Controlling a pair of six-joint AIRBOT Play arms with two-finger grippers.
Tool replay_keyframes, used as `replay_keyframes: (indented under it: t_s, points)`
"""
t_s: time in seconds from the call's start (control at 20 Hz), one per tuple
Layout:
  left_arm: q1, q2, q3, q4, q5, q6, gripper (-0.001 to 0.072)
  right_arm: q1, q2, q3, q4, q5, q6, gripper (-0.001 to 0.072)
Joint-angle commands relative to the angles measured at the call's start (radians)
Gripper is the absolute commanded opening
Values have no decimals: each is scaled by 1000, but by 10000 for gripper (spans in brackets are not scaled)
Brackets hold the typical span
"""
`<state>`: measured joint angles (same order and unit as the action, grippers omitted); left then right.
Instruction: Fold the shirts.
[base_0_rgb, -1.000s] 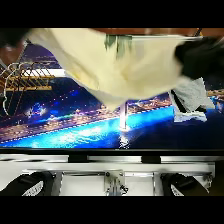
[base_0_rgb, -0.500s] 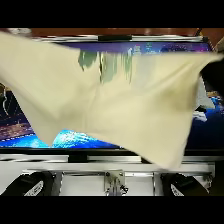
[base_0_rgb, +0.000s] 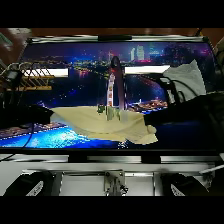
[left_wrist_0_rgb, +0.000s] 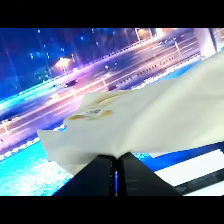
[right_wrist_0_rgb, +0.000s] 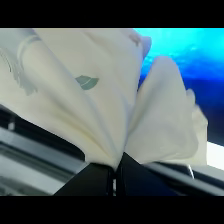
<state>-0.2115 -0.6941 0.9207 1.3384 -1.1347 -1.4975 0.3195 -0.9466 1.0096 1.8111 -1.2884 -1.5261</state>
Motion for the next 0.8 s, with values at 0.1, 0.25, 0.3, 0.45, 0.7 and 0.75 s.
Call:
replay_keyframes:
  t_s: [0.1, 0.25, 0.3, 0.45, 0.7, 0.75]
  points:
    - [3, -96, -237, -6, 322, -68, 31, 0, -227, -113, 75, 500, 45, 75]
    - [24, -193, -212, -7, 350, -195, 168, -1, -319, -81, 75, 462, 82, 384]
    - [45, -207, -182, -3, 318, -188, 479, -1, -317, -51, 40, 390, 53, 591]
    - [177, -213, -39, 71, 131, -170, 685, -5, -262, 60, -282, 57, 48, 606]
    - [402, -203, -63, 32, -213, 76, 674, -307, -127, -35, -147, -169, -26, 606]
    - [410, -193, -135, -35, -171, 77, 674, -379, -103, -95, -54, -150, -38, 606]
